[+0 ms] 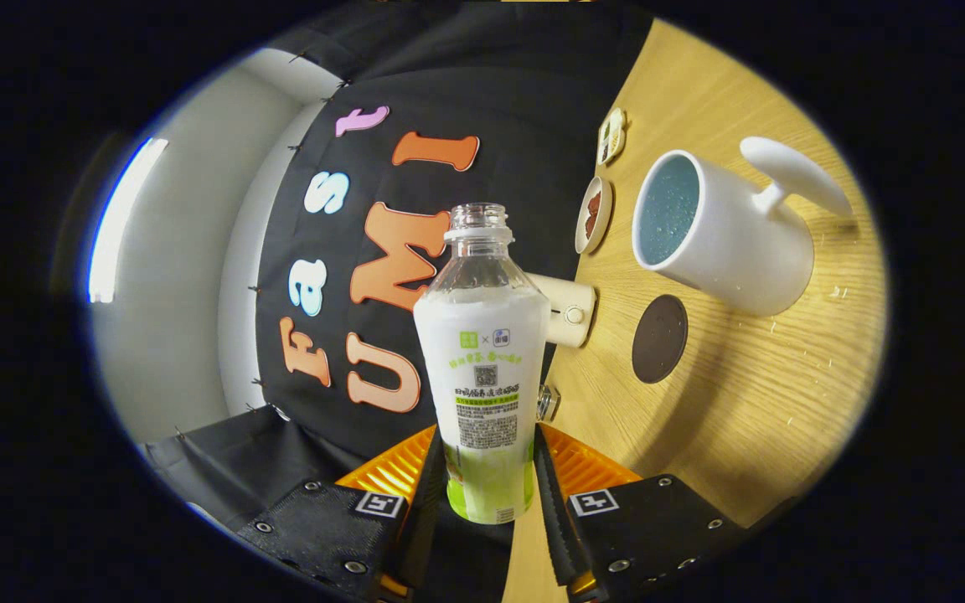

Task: Take the bottle from table, then pour the juice into the cup, finally place the bottle on the coaster

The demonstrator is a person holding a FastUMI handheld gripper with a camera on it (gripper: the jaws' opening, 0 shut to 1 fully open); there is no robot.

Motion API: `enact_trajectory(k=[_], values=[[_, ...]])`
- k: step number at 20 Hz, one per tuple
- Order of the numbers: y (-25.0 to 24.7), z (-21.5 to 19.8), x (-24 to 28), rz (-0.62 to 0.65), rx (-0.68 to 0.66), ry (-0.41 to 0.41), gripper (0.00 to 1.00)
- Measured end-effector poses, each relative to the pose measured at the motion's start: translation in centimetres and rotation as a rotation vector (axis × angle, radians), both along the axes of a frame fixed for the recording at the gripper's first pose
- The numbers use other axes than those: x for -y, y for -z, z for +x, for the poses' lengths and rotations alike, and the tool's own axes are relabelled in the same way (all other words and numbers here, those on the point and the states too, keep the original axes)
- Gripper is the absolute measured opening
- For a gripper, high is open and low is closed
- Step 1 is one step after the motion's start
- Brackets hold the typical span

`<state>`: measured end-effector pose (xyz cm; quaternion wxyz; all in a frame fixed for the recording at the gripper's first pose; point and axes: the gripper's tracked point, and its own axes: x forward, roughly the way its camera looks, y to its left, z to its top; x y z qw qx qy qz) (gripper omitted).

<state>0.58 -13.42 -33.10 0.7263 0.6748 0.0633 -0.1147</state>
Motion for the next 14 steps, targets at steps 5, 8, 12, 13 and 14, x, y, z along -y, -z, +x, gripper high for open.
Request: enact_trajectory(k=[5, 8, 12, 13, 14], values=[[-0.19, 0.28, 0.08, 0.094, 0.017, 0.022, 0.57], [0.26, 0.76, 0.07, 0.132, 0.005, 0.03, 0.57], [0.51, 0.77, 0.24, 0.192, -0.002, 0.047, 0.57], [0.27, 0.65, 0.15, 0.199, -0.006, 0.053, 0.57], [0.13, 0.72, 0.28, 0.211, -0.002, 0.061, 0.57]])
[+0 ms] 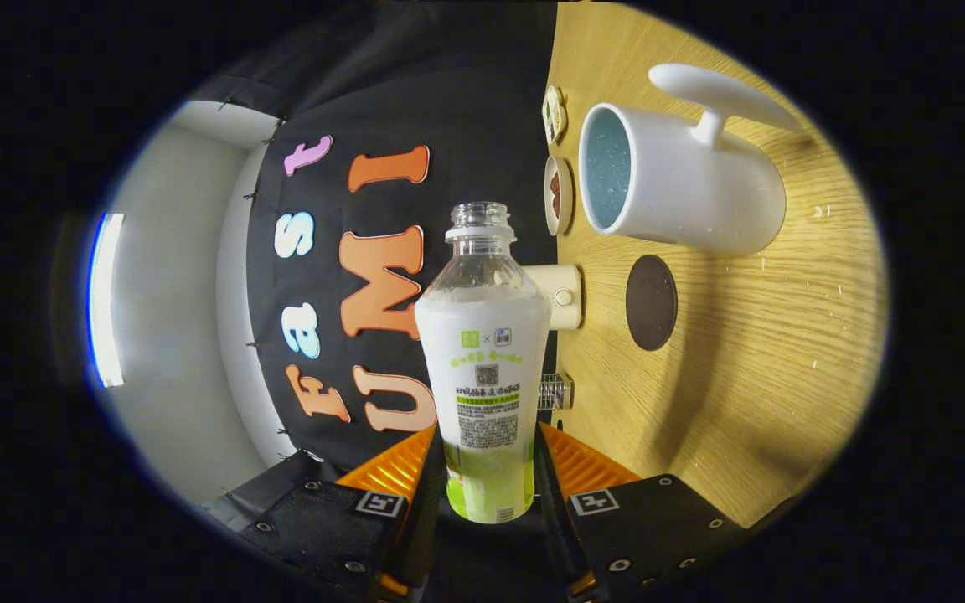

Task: Take the bottle from table, then pour the juice into the cup, finally place the bottle on the coaster

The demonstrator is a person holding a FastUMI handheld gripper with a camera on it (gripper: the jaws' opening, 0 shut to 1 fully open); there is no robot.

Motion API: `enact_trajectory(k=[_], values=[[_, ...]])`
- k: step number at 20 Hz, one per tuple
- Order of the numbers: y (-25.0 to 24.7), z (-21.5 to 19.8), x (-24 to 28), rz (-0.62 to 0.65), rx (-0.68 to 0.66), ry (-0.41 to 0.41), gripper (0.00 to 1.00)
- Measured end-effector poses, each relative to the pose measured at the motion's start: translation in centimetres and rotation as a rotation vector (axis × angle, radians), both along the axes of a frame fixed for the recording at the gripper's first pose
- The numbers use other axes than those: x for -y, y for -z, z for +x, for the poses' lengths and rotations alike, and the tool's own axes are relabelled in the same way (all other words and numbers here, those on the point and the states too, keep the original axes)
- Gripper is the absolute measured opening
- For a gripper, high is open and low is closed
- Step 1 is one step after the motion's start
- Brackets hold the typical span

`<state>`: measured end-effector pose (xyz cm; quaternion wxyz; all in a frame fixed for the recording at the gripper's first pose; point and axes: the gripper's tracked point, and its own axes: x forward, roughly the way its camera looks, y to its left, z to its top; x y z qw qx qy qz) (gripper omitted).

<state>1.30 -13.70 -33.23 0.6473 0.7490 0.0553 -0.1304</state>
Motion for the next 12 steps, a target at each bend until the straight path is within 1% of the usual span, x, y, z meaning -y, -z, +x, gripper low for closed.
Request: enact_trajectory(k=[8, 12], values=[[0.04, -0.47, 0.57, 0.092, 0.019, 0.064, 0.57], [-0.52, -0.06, 0.65, 0.122, 0.033, 0.069, 0.57]])
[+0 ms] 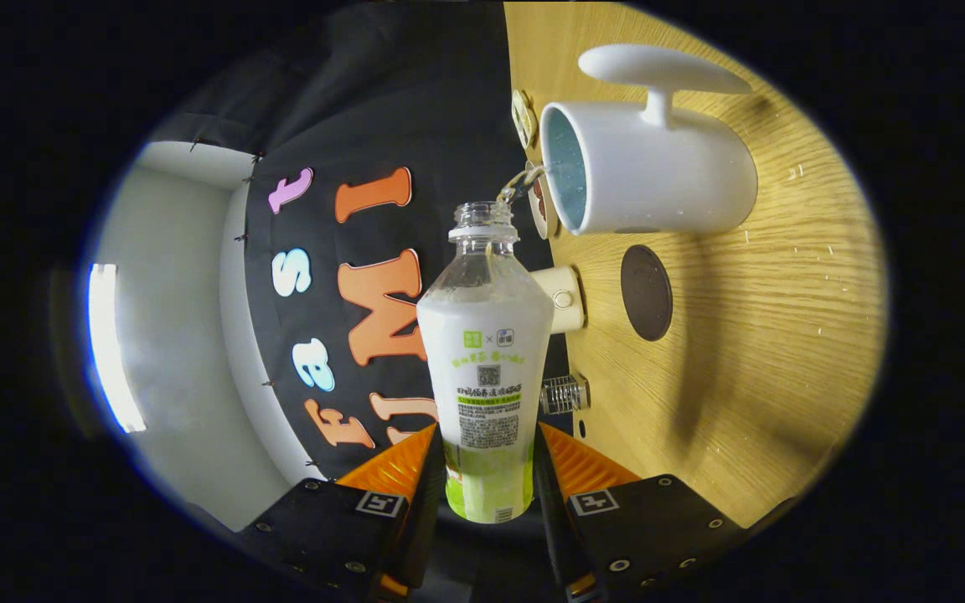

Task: Take the bottle from table, then pour the juice into the cup, finally place the bottle on the coaster

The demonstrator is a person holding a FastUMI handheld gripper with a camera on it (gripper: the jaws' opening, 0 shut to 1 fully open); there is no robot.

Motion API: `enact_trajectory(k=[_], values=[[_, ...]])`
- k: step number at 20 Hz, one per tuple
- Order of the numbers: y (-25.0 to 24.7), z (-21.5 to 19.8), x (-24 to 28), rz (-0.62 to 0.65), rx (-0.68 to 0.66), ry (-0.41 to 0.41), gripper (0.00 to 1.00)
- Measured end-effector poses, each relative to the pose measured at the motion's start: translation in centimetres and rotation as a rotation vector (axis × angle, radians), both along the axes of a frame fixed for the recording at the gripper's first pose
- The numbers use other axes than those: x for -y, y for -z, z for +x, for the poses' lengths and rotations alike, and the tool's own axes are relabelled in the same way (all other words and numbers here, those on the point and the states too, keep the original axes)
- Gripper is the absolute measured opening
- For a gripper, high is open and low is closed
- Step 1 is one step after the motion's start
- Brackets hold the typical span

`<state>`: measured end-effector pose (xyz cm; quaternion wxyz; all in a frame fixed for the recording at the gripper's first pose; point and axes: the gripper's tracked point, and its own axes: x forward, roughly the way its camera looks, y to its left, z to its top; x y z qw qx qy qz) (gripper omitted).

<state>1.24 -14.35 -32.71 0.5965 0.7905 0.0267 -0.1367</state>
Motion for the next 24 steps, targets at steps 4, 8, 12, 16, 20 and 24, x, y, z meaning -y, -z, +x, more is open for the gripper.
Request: enact_trajectory(k=[4, 8, 12, 16, 20, 24], values=[[-0.6, -0.2, 0.4, -0.001, 0.013, 0.007, 0.57], [-1.1, -0.1, 1.1, 0.009, 0.025, 0.022, 0.57], [-1.4, -0.1, 1.7, 0.022, 0.037, 0.044, 0.57], [-1.8, -0.1, 2.0, 0.034, 0.045, 0.057, 0.57], [-2.3, -0.4, 2.2, 0.057, 0.061, 0.071, 0.57], [-2.5, 0.0, 2.6, 0.112, 0.096, 0.112, 0.57]])
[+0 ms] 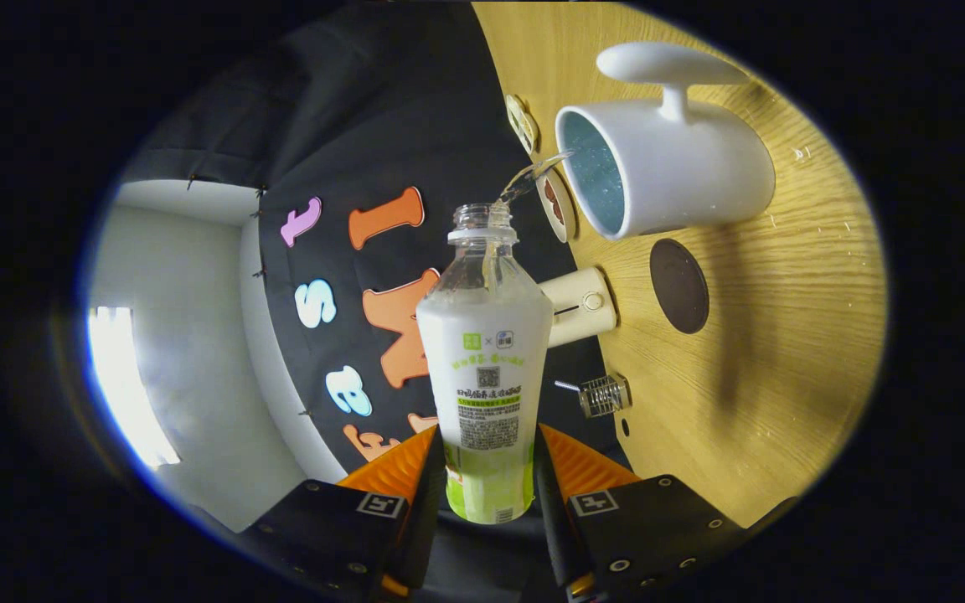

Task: Take the bottle from table, then pour the juice into the cup, finally place the bottle on the coaster

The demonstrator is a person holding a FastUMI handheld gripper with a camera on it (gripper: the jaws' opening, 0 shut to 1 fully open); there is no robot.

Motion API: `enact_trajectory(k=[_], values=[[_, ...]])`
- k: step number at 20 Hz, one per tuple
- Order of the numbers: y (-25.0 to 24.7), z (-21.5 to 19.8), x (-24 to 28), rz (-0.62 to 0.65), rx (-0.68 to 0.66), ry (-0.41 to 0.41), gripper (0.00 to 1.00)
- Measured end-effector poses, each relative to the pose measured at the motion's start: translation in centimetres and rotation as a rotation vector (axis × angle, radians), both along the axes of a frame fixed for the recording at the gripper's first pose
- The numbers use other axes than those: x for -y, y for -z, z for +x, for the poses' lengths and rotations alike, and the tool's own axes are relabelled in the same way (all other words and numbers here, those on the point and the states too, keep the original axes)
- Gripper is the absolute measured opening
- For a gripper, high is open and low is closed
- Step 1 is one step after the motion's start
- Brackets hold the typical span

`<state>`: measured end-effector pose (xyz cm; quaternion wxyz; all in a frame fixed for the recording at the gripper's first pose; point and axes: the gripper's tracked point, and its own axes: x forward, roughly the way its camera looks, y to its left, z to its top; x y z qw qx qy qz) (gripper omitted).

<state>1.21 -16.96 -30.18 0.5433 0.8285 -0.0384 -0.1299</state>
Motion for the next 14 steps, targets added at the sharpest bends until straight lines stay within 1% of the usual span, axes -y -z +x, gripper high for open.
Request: enact_trajectory(k=[4, 9, 14], values=[[0.3, 0.0, -0.7, 0.023, 0.001, 0.003, 0.57], [-0.8, 0.0, -0.5, 0.039, 0.025, 0.014, 0.57], [-1.5, 0.5, 0.4, 0.081, 0.042, 0.057, 0.57]])
